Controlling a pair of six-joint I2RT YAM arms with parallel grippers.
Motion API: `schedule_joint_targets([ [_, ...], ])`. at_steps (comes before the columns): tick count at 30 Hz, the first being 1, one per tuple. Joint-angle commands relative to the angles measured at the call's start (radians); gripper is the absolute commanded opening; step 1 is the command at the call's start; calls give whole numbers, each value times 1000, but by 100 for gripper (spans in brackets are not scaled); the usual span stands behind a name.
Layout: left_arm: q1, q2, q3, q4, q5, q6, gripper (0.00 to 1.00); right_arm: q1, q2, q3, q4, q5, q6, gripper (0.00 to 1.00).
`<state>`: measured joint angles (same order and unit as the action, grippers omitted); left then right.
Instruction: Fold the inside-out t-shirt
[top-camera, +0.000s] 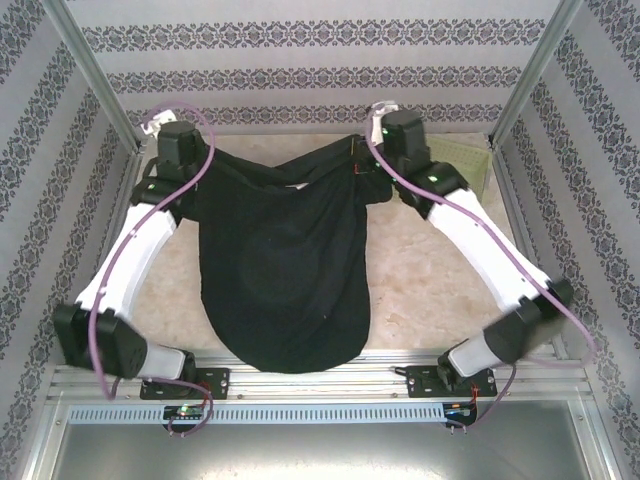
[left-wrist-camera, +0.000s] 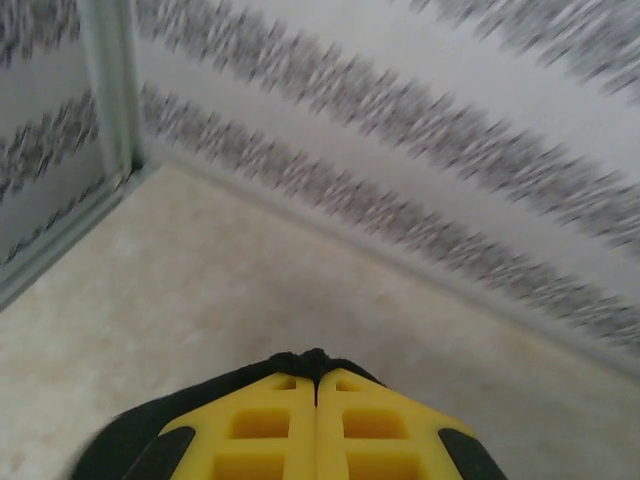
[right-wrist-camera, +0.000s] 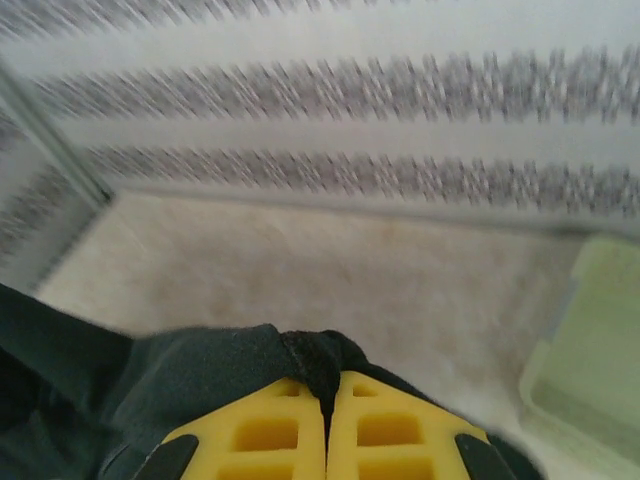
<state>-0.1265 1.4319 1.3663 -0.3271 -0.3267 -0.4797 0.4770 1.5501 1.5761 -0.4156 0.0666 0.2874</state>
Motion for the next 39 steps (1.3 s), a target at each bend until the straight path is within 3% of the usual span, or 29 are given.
schedule_joint_targets([
  [1,71,86,-1,8,44,-43,0,-34,119,8,60,-62,54,0],
  [10,161,470,172,24,253,-56,0,-112,528,294,10,-100,86,0],
  [17,197,718,427,-19,331,-49,0,-175,820,696,-116,-137,85,2],
  [19,206,785,523,-55,346,-49,0,-189,924,861,-171,-149,102,8],
  [21,214,862,640,-104,364,-42,1,-205,1036,1052,-225,-166,126,26],
  [23,224,929,764,-181,387,-49,28,-220,1116,1207,-266,-174,149,50],
  [25,231,985,904,-293,413,-59,53,-237,1135,1257,-288,-172,175,64],
  [26,231,1002,979,-361,419,-55,62,-246,1117,1242,-294,-171,188,68],
  [28,229,993,1053,-455,421,-52,69,-252,1044,1157,-304,-174,198,73],
  [30,221,904,976,-463,428,-60,72,-240,944,1023,-299,-175,175,75],
  [39,94,212,-14,48,403,-212,76,-58,373,222,-180,-116,97,79],
])
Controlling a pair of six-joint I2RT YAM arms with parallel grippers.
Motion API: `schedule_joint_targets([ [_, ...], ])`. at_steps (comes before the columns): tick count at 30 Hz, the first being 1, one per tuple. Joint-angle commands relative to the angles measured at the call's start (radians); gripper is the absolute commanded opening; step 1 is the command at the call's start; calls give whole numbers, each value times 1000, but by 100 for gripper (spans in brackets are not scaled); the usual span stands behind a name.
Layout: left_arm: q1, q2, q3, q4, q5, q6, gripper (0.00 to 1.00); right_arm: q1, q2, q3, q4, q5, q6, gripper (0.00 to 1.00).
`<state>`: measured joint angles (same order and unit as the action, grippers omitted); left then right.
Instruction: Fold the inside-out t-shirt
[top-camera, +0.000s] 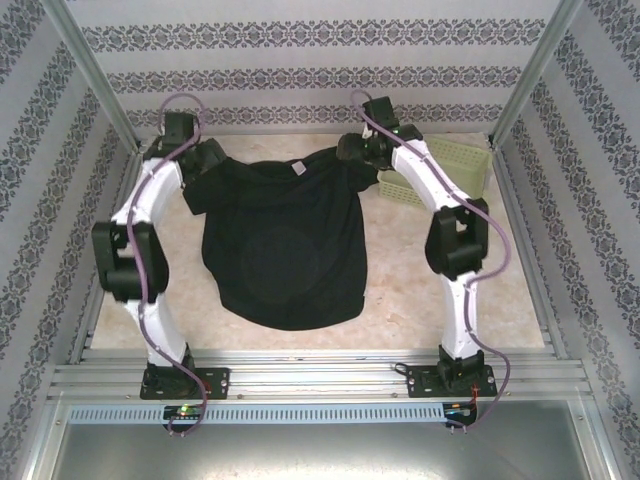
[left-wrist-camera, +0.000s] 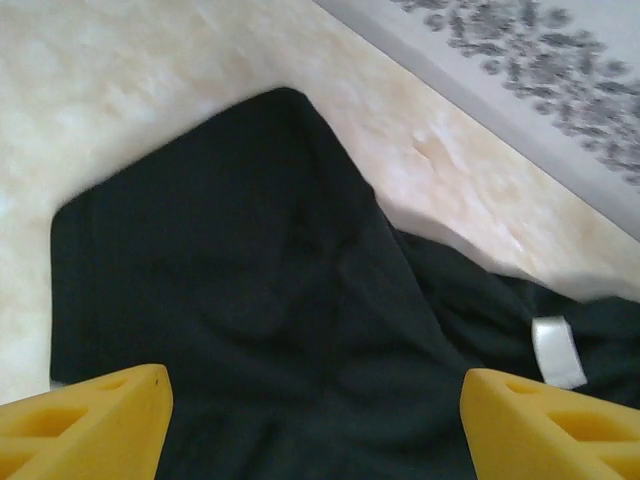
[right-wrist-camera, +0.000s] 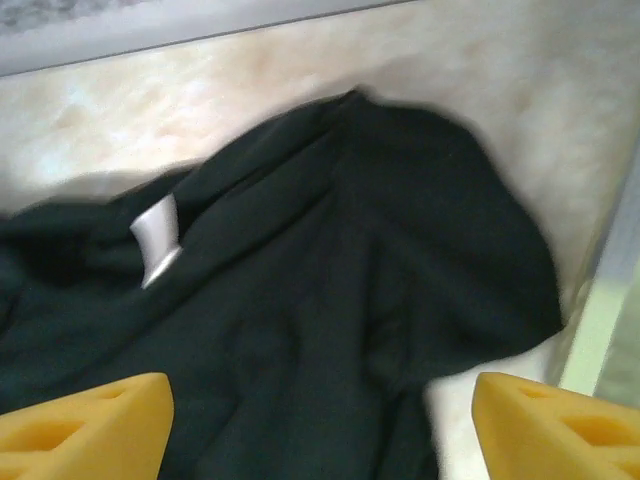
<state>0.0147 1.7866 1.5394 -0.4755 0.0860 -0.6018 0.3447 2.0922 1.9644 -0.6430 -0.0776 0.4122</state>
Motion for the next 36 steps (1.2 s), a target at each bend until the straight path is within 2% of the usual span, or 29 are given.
schedule_joint_targets([
  [1,-67,-194,-249,215,-24,-108,76,95,-214,-230,54,36,-16,79],
  [4,-154,-335,-418,245,-94,-131,76,171,-344,-420,68,34,12,79],
  [6,-219,-402,-491,213,-135,-136,76,226,-420,-508,16,91,35,79],
  [9,-273,-472,-586,175,-93,-160,76,298,-531,-650,-9,105,78,79],
  [16,-351,-638,-795,67,-103,-192,74,427,-692,-910,-3,176,176,79],
  [20,-363,-671,-876,48,-116,-189,72,446,-734,-1065,92,148,270,78],
  [25,-364,-631,-937,109,-92,-173,67,458,-692,-1137,166,146,327,76],
  [30,-364,-519,-935,136,-68,-151,62,455,-545,-1096,178,178,338,71],
  [34,-359,-456,-916,192,-28,-136,53,452,-425,-1012,188,179,304,52],
  [36,-353,-410,-878,199,5,-119,48,435,-384,-962,174,197,277,39],
])
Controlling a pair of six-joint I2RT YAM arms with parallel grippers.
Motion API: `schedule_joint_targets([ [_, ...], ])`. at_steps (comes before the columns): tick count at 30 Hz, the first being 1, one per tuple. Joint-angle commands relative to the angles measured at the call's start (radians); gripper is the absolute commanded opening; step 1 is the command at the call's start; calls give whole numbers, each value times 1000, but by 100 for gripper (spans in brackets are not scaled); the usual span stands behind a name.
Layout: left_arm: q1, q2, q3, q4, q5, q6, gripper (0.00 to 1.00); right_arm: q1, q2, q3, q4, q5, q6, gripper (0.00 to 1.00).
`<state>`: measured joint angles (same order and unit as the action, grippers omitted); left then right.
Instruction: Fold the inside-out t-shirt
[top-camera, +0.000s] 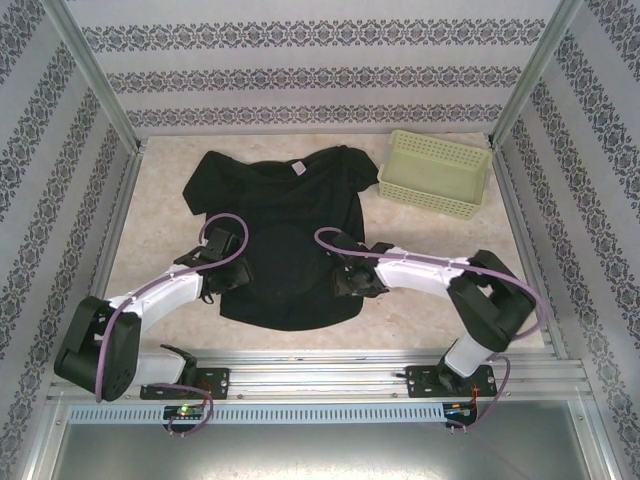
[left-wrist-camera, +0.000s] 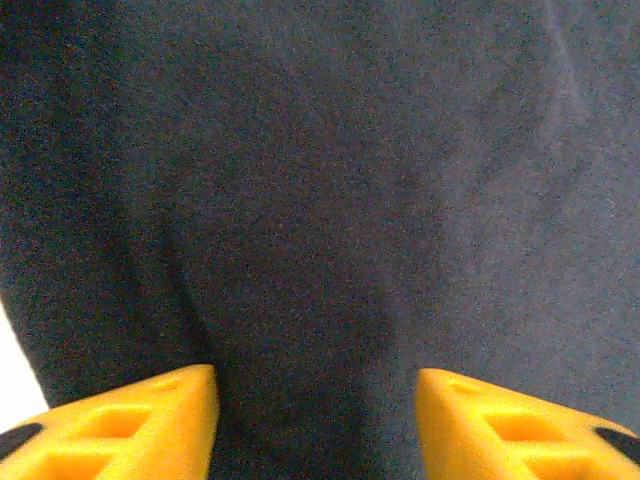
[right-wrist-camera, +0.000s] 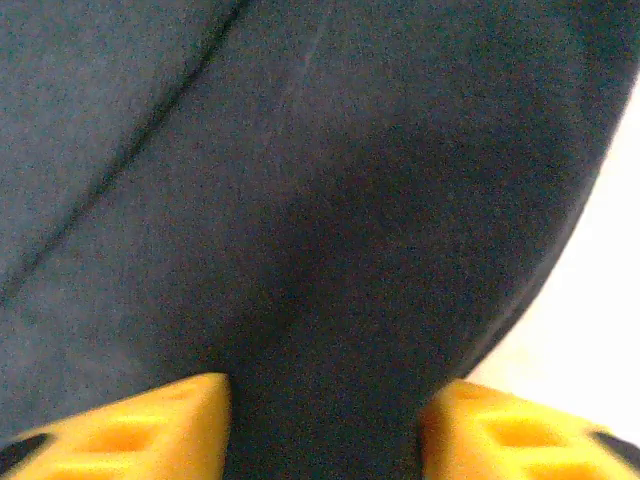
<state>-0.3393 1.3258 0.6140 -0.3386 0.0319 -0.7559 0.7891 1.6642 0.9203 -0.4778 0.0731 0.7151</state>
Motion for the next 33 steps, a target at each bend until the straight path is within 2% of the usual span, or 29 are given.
schedule_joint_targets([
  [1,3,74,71,61,73,45,47,-20,54,104,6,49,-37,35],
  [3,11,125,129,63,96,66,43,-58,83,154,7,41,-77,27],
  [7,58,189,214,53,144,88,41,-137,116,244,-32,44,-133,26],
  [9,60,173,244,7,111,109,43,-152,98,264,-61,57,-153,32],
  [10,57,147,246,-14,86,123,47,-152,74,264,-74,74,-167,40],
  [12,40,86,245,-76,22,146,56,-144,23,241,-94,84,-181,51],
  [17,-46,-127,192,-199,-96,190,64,-63,-129,87,-100,74,-143,57],
  [22,-110,-248,122,-201,-79,166,65,57,-189,-20,-93,53,-20,57],
  [26,-173,-234,85,-168,-65,158,65,163,-182,-70,-46,49,60,58],
  [33,-231,-179,46,-98,-44,134,65,237,-61,-67,6,48,142,57],
])
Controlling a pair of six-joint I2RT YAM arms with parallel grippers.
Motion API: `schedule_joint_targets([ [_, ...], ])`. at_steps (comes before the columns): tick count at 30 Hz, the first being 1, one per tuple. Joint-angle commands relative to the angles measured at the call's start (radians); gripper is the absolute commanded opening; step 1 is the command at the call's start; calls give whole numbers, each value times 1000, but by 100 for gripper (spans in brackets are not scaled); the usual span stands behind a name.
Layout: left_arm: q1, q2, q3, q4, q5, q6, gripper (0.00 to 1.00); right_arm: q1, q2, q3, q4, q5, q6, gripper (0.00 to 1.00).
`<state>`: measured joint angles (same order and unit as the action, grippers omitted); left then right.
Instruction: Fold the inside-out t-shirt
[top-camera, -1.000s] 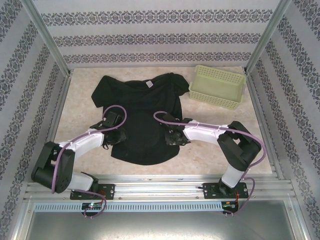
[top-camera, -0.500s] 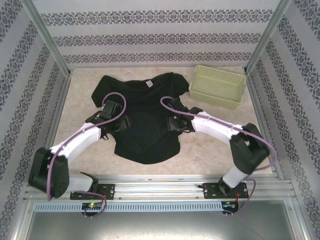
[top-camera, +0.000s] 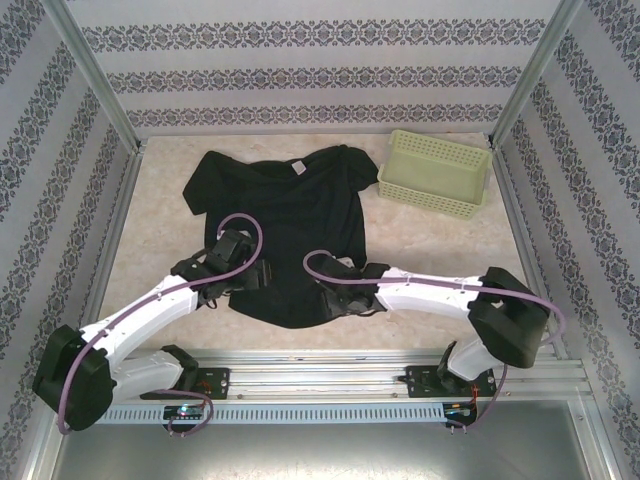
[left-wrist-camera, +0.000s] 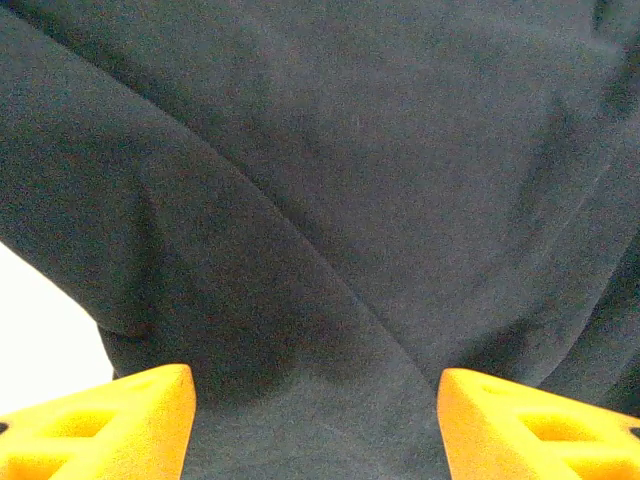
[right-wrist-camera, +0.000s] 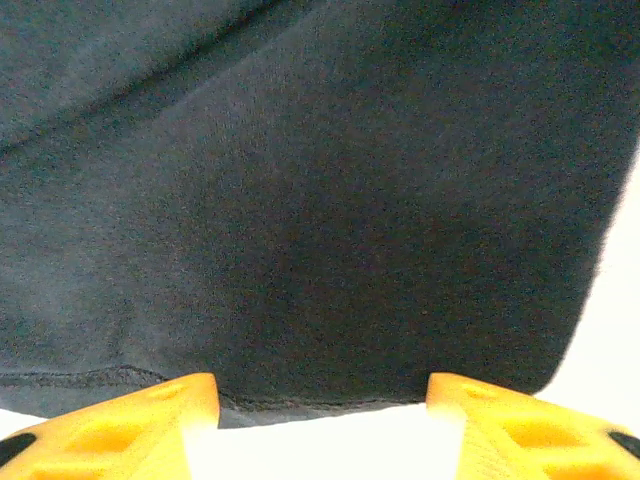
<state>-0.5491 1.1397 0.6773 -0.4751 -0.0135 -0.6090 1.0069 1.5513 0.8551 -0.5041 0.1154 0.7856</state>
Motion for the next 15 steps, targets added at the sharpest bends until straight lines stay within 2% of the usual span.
schedule_joint_targets([
  [1,-23,8,-20,44,3,-15,66,21,71,-1,41,2,78,56],
  [6,-34,4,-48,61,6,-14,66,27,146,16,64,11,78,44],
  [11,-47,-9,-69,75,8,1,66,29,129,31,30,43,75,20],
  [13,-57,-14,-80,94,13,14,66,29,86,33,2,60,73,9],
  [15,-79,-26,-86,125,24,35,66,29,35,39,-20,71,64,3],
])
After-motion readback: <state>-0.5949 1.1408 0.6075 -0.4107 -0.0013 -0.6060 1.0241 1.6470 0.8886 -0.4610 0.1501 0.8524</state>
